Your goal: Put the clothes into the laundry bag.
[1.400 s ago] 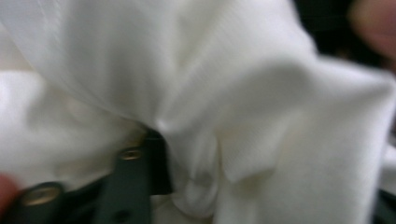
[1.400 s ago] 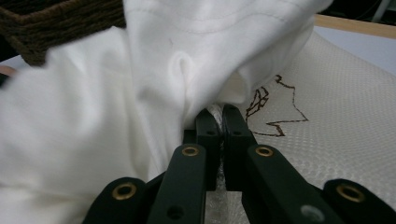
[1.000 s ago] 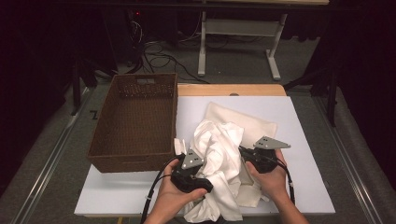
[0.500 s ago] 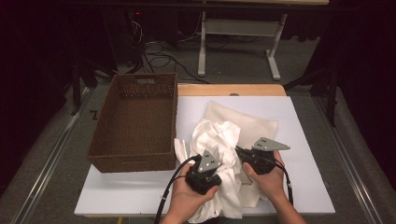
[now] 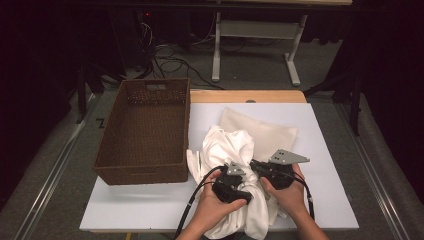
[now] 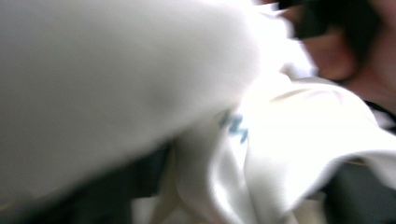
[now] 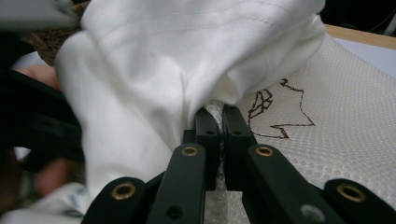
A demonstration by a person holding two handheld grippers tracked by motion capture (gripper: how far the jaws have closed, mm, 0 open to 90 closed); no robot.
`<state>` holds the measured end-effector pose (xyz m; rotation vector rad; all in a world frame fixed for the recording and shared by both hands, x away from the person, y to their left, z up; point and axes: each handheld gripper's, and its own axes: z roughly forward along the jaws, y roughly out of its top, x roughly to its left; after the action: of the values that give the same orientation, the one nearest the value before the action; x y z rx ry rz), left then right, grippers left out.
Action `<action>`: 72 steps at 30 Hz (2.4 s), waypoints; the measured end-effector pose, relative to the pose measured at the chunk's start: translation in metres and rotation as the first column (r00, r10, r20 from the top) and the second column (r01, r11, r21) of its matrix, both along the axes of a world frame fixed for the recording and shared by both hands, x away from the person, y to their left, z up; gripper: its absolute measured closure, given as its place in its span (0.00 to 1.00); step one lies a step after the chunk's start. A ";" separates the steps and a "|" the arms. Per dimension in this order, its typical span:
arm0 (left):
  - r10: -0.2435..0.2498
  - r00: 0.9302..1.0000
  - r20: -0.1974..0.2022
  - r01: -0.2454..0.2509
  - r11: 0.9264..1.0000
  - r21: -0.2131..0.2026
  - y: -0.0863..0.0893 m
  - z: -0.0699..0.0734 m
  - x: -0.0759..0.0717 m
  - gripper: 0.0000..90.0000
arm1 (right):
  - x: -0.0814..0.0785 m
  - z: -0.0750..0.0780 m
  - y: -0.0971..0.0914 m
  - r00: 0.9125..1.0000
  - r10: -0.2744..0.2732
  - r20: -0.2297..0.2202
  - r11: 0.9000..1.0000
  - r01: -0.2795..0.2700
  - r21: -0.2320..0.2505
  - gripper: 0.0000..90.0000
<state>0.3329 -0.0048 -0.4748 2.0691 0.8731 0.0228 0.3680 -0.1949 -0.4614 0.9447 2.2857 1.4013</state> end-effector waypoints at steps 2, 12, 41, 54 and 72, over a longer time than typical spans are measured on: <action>0.018 0.999 0.033 -0.018 1.000 0.002 0.006 0.008 -0.007 0.25 | 0.001 -0.001 -0.001 1.000 -0.009 -0.001 1.000 0.009 0.001 0.98; 0.059 0.996 0.071 -0.064 0.996 0.062 0.063 0.012 -0.012 0.17 | 0.005 -0.002 -0.003 1.000 -0.020 -0.002 1.000 0.020 0.001 0.98; -0.110 0.993 0.031 0.104 0.983 0.151 0.111 -0.019 -0.033 0.18 | 0.005 -0.003 -0.005 1.000 -0.030 -0.009 1.000 0.030 -0.007 0.98; -0.156 0.978 0.139 0.159 0.987 -0.010 0.130 0.013 -0.055 0.21 | 0.007 -0.005 -0.004 0.999 -0.033 -0.012 0.999 0.033 -0.006 0.98; -0.045 0.973 0.224 0.057 0.997 -0.047 0.038 0.021 -0.007 0.97 | 0.002 0.001 0.002 1.000 -0.011 0.004 1.000 0.011 0.020 0.98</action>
<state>0.3260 0.0337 -0.4536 1.9927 0.6752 0.1986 0.3698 -0.1930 -0.4604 0.9587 2.2643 1.4225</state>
